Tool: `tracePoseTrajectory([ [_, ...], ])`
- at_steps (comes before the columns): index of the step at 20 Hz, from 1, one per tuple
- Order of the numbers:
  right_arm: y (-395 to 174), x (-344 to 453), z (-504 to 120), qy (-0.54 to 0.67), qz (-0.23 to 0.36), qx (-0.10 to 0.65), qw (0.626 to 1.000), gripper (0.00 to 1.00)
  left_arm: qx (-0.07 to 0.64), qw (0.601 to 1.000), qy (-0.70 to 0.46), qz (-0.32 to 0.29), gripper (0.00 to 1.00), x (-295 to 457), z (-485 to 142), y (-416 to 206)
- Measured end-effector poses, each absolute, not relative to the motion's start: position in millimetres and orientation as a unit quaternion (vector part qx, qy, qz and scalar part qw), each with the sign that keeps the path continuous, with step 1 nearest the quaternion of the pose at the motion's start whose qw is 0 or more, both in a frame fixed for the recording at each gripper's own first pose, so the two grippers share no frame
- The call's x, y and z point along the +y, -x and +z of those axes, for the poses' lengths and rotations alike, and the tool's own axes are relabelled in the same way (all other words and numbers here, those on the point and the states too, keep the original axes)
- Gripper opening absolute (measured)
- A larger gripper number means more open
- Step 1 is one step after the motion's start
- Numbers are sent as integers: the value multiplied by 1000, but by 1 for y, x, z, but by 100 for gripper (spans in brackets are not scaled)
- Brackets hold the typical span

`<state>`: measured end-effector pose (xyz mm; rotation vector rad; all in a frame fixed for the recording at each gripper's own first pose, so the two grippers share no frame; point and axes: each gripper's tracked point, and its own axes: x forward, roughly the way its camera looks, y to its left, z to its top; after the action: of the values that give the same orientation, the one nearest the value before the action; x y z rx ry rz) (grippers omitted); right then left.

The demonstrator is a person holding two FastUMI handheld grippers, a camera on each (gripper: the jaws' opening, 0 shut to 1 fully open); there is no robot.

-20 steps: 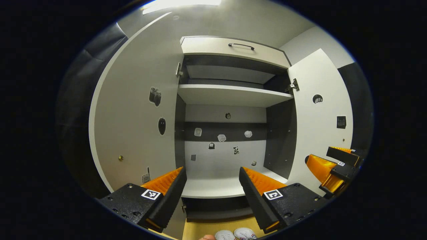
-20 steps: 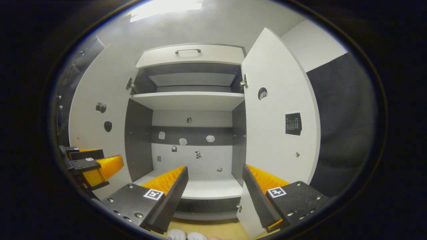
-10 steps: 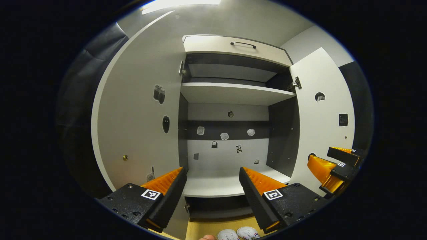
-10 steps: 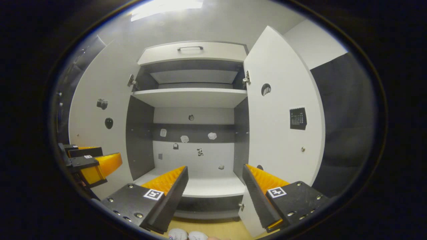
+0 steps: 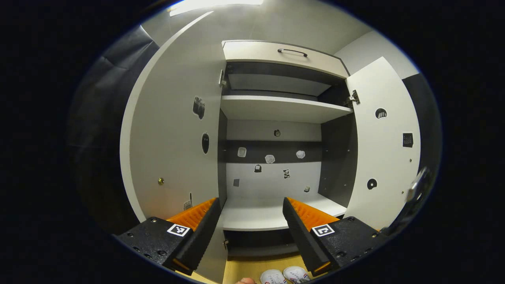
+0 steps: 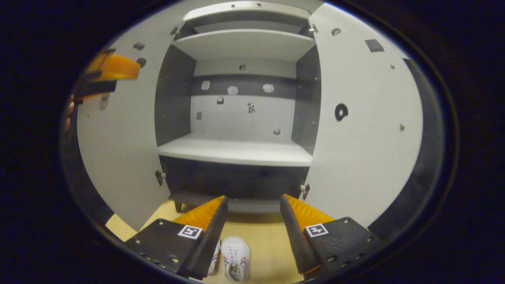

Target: Grab one shoe with the right hand and put it into the shoe cabinet, grab the other shoe with the left hand and put it into the shoe cabinet; then close the right door with the right hand and the left door with the left hand.

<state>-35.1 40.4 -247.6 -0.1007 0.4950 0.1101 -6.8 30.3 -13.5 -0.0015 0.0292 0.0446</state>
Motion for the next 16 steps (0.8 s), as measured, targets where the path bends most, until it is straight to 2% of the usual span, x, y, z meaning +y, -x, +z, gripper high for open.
tracePoseTrajectory([
  [1,42,43,-276,52,59,272,959,80,16,1000,0,22,96,31,-15,7],
  [2,51,48,-303,54,67,301,950,70,16,1000,0,22,99,32,-15,8],
  [4,73,52,-354,55,76,358,929,67,16,1000,-2,20,94,31,-15,8],
  [6,91,55,-391,62,82,406,908,67,18,1000,-4,19,94,32,-17,8],
  [8,108,57,-426,60,88,440,892,49,20,1000,-4,17,94,31,-18,8],
  [12,129,58,-468,76,100,483,866,49,24,1000,-6,14,94,31,-21,7],
  [13,132,60,-474,77,103,490,862,46,25,1000,-7,13,94,31,-22,6],
  [14,137,61,-481,77,105,497,858,49,26,1000,-6,13,94,30,-22,7],
  [15,140,62,-486,77,107,504,854,46,26,1000,-7,12,94,30,-23,6],
  [16,143,63,-493,78,108,509,851,49,26,1000,-8,12,94,30,-23,6],
])
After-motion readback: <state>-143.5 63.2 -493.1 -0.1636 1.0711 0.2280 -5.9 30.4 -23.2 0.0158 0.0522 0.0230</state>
